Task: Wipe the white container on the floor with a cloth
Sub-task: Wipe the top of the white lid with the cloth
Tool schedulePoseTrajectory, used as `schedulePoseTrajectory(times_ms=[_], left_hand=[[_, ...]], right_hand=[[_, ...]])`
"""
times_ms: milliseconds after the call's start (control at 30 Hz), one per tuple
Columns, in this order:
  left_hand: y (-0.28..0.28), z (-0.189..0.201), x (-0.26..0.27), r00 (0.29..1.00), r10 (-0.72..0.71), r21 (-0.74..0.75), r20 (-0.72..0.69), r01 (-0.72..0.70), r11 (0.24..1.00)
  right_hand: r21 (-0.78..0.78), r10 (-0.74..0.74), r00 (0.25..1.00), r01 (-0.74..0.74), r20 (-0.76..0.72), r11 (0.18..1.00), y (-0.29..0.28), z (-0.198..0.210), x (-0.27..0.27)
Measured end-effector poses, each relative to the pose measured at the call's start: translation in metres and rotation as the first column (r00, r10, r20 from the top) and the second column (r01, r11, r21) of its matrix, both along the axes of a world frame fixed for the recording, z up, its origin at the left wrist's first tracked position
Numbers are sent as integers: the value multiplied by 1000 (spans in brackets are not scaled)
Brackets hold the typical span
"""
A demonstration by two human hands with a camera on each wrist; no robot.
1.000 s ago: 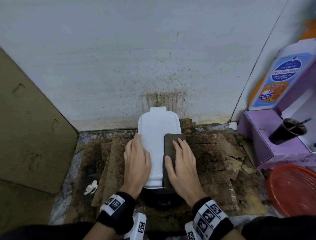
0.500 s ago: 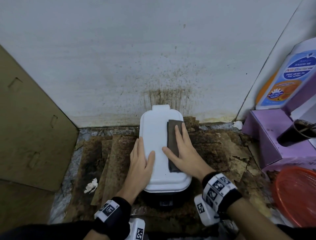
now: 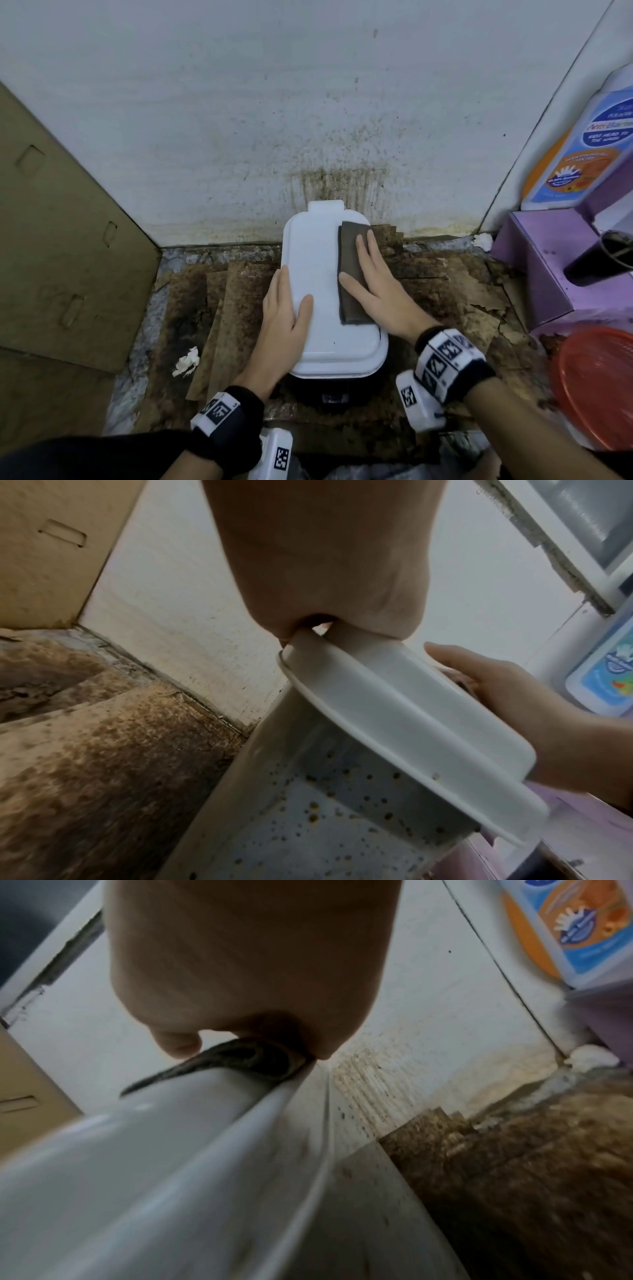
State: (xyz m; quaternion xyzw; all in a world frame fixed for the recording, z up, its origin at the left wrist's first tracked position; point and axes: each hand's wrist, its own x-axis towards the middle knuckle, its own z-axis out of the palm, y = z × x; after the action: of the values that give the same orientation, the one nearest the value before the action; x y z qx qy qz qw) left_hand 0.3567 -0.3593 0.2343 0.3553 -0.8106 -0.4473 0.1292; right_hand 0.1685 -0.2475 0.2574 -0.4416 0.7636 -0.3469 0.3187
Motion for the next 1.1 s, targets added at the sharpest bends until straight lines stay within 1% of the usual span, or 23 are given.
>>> schedulePoseTrajectory(times_ms=[100,167,233,333,400,500,633,733,800,967,1033,1100], left_hand=[[0,-2,0,1000,-3,-10,3,3,1000],[1,-4,-1,1000,1,-31,3,-1,1000],[0,-4,-1,1000,7,-31,5,-7,1000],[0,-4,-1,1000,10,-19,0,-10,1000],[0,-4,-2,1000,11,-12,4,-11,1000],[-1,-5,-1,1000,15,-17,1,-15,1000],[-1,-4,-1,1000,14,-6,3,-14,1000],[0,-3,-1,1000,10,1,6,-10,1000],[0,-3,-1,1000,11,-4,8,-11,1000],[2,-3,-1,1000,14,-17,9,-13,1000],[2,-2,-1,1000,16,-8,4,-16,1000],[2,-2,-1,1000,19,1,-2,-19,1000]], right_hand=[[-48,-37,998,39,48,998,29,-2,30],[-70,-74,996,78,53,995,44,-2,52],[-97,-150,989,150,7,984,51,-4,71],[-159,-307,950,295,-59,942,42,-9,87],[-161,-358,926,337,-125,928,33,-12,90],[-143,-347,916,323,-203,936,28,-17,91],[-104,-299,911,281,-285,954,14,-13,75],[-51,-296,880,299,-372,953,-1,-9,64],[-31,-293,869,306,-398,951,-5,-8,63],[-38,-294,878,303,-376,952,2,-7,68],[-75,-319,887,312,-334,947,8,-10,73],[-149,-361,902,334,-237,931,18,-14,78]])
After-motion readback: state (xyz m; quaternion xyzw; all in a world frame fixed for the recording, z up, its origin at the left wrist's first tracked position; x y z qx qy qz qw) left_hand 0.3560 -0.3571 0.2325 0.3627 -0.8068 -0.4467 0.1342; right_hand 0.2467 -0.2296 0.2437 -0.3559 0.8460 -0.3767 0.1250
